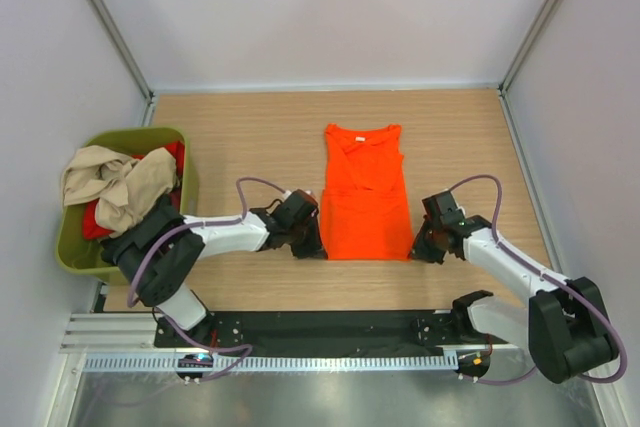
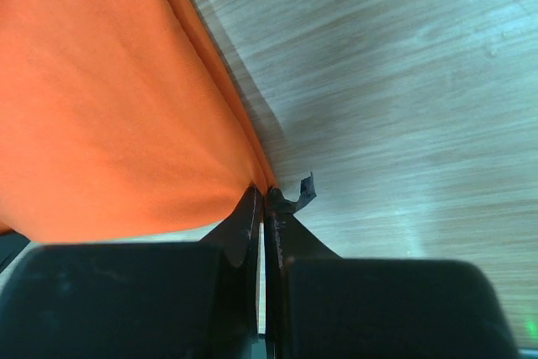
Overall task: Fold and stack the t-shirts
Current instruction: Fold the tshirt
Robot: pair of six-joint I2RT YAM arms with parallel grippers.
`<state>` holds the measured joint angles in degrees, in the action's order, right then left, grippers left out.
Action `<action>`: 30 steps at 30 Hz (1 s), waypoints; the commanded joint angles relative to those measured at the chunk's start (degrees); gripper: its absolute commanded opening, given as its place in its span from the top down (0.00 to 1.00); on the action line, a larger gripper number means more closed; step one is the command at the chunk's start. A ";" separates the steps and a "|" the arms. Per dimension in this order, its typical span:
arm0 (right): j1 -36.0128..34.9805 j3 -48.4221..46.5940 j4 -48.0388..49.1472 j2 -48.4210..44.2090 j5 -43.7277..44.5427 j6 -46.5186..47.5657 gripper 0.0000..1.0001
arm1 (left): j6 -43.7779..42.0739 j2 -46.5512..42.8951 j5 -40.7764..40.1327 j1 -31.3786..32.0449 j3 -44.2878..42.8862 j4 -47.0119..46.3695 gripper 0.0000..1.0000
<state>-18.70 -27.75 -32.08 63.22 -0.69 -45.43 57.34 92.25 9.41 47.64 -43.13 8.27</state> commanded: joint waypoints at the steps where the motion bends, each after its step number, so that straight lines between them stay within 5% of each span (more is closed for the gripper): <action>1: -0.29 0.07 -4.83 -3.52 1.39 0.60 0.99 | -0.30 -3.28 -3.26 0.70 2.44 6.74 1.00; 16: -0.46 -10.30 -17.31 -15.50 2.44 0.52 0.99 | -0.56 -14.11 -10.97 2.81 -5.72 19.66 1.00; 30: -0.11 -29.46 -15.22 -1.97 9.03 4.64 0.99 | -9.44 -7.53 -18.55 -1.66 -29.18 31.36 1.00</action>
<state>-19.05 -52.16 -49.10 58.96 4.60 -43.07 51.53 83.09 -6.13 48.23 -67.81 35.53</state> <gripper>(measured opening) 0.043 0.006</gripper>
